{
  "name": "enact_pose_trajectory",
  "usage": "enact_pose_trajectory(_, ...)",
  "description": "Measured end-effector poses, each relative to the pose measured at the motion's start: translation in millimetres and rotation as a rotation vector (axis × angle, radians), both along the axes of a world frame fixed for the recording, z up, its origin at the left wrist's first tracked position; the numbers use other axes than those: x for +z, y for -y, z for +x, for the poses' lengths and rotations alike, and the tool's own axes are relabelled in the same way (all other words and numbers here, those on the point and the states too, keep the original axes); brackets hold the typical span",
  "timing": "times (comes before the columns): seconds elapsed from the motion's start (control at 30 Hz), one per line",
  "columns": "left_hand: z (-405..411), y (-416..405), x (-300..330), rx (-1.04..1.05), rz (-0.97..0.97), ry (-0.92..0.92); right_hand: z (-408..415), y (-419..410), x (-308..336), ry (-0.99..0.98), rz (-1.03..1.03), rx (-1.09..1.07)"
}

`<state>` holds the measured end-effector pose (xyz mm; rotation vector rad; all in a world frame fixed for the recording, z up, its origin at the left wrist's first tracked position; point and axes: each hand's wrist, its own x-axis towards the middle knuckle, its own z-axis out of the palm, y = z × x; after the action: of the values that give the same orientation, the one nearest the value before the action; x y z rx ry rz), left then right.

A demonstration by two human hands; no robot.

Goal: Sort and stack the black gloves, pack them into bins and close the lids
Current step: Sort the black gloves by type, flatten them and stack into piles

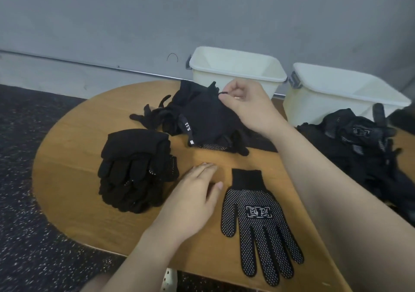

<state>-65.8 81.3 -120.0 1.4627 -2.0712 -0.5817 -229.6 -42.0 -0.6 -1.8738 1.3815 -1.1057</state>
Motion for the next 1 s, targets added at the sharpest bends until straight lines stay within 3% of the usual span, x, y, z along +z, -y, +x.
enact_pose_trajectory(0.3,-21.3,-3.1,17.1,0.171,0.013,-0.374,-60.6,-90.0,20.2,0.166,-0.001,-0.107)
enact_pose_trajectory(0.47,-45.3,-11.1,26.1,0.082,0.141,-0.53,-86.4,-148.2,4.3,0.286,0.002,-0.155)
enact_pose_trajectory(0.7,-76.3,-36.6,28.3,-0.211,0.193,-0.327,-115.0,-201.5,-26.1,0.59,0.002,-0.26)
enact_pose_trajectory(0.83,-82.9,-44.4,24.6,-0.255,0.08,-0.073,-117.7,-201.8,-39.1,0.799,0.042,-0.26)
enact_pose_trajectory(1.0,-93.4,-41.7,22.2,-0.189,-0.163,-0.045,-127.4,-188.5,-45.3,0.844,0.064,-0.259)
